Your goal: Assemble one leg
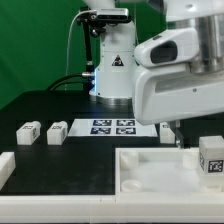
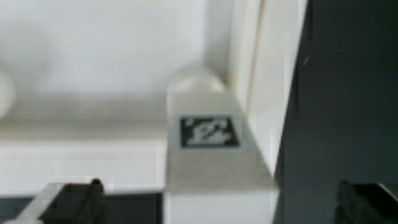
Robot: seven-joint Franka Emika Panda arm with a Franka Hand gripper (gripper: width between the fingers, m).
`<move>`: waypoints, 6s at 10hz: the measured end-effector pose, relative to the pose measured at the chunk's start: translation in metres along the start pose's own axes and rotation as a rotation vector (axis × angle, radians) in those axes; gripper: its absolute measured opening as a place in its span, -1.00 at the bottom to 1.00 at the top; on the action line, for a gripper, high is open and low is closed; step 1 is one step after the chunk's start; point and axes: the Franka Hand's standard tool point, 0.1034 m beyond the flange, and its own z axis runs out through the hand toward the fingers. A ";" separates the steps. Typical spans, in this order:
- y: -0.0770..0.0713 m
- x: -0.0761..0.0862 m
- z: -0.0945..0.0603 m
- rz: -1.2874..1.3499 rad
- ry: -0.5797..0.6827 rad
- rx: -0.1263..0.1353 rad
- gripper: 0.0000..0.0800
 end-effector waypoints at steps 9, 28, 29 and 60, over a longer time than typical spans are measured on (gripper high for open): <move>0.004 0.005 0.012 0.282 0.008 -0.001 -0.25; 0.000 0.003 0.015 1.106 0.177 0.082 0.62; -0.004 -0.001 0.012 0.922 0.160 0.047 0.62; 0.008 -0.004 0.013 1.047 0.146 0.011 0.61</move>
Offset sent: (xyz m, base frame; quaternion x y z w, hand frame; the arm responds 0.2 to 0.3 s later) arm 0.0000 0.0000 0.0000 0.0000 0.0000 0.0000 1.0000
